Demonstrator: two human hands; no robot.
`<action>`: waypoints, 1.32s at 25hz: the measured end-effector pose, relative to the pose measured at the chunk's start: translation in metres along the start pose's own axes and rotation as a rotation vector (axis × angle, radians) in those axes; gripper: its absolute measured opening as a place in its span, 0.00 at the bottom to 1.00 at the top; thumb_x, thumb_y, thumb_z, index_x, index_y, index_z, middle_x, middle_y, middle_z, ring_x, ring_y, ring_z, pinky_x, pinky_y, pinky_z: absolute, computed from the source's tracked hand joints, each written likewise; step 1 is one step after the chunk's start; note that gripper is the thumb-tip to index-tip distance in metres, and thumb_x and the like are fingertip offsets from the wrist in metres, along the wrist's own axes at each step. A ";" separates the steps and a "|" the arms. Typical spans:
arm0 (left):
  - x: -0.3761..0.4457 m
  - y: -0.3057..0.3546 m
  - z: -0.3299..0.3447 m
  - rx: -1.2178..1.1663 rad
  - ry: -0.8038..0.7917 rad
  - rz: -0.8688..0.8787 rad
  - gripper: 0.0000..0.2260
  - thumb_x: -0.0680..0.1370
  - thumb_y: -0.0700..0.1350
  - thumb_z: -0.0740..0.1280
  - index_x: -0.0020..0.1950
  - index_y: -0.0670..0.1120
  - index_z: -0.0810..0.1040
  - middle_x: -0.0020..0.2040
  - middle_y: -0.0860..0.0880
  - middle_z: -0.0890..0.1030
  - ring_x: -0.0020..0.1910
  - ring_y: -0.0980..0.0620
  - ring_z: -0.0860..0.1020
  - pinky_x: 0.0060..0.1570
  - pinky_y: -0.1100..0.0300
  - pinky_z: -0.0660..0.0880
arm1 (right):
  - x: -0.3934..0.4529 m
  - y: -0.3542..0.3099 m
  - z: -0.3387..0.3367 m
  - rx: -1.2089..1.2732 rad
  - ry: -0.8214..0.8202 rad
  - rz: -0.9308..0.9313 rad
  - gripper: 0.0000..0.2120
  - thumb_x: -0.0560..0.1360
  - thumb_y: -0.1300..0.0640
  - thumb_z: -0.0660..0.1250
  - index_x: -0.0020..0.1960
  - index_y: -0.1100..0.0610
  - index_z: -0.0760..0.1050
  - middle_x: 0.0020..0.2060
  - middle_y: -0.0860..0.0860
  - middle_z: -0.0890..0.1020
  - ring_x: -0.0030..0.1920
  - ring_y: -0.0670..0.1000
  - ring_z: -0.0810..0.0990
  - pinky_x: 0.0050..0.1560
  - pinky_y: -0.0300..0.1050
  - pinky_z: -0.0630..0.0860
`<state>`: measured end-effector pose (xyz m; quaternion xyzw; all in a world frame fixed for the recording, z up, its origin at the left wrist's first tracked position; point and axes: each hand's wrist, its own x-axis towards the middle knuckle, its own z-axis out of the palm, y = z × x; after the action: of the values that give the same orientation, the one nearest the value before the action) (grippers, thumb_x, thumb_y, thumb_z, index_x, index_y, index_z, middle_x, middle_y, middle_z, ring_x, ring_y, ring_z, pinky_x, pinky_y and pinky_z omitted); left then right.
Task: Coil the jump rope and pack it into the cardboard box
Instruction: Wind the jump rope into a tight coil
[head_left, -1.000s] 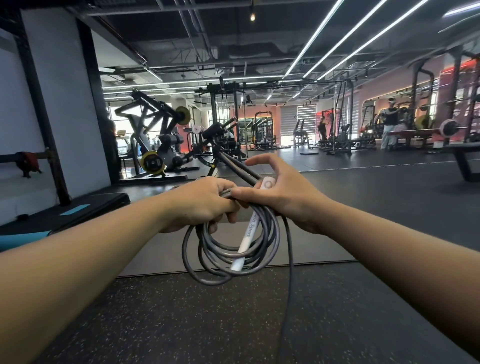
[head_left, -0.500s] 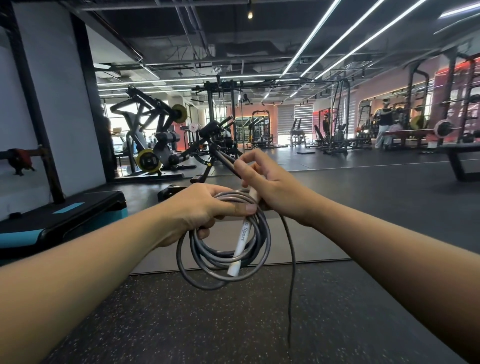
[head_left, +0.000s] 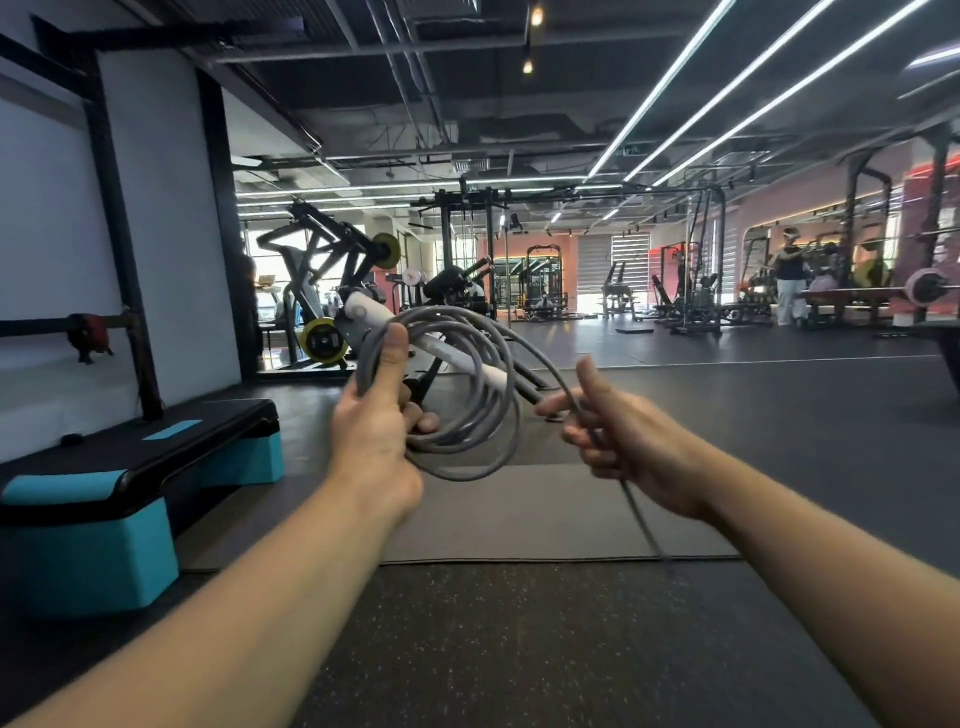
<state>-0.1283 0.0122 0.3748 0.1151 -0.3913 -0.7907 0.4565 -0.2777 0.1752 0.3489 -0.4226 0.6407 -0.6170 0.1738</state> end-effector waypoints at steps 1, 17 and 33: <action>-0.005 -0.007 0.008 -0.017 0.039 -0.008 0.15 0.70 0.58 0.76 0.46 0.49 0.77 0.33 0.53 0.70 0.28 0.55 0.67 0.30 0.59 0.72 | -0.001 0.003 0.016 0.096 -0.037 -0.012 0.46 0.62 0.21 0.68 0.61 0.59 0.80 0.35 0.47 0.74 0.29 0.45 0.63 0.31 0.41 0.58; -0.011 -0.048 -0.014 0.417 0.341 -0.103 0.36 0.70 0.45 0.79 0.72 0.45 0.65 0.65 0.41 0.76 0.52 0.46 0.77 0.54 0.49 0.77 | 0.015 -0.005 0.077 -0.059 0.183 -0.290 0.31 0.79 0.62 0.67 0.80 0.50 0.62 0.54 0.47 0.84 0.49 0.42 0.82 0.57 0.41 0.80; 0.028 0.049 0.008 1.483 -0.915 0.130 0.09 0.79 0.48 0.70 0.54 0.44 0.82 0.43 0.41 0.87 0.40 0.44 0.87 0.45 0.54 0.83 | 0.012 -0.053 0.037 -0.503 -0.092 -0.276 0.19 0.78 0.52 0.73 0.64 0.52 0.69 0.48 0.62 0.81 0.38 0.48 0.77 0.40 0.50 0.76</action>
<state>-0.1172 -0.0196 0.4204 0.0311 -0.9556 -0.2729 0.1062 -0.2398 0.1493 0.3957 -0.5632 0.7014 -0.4368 0.0067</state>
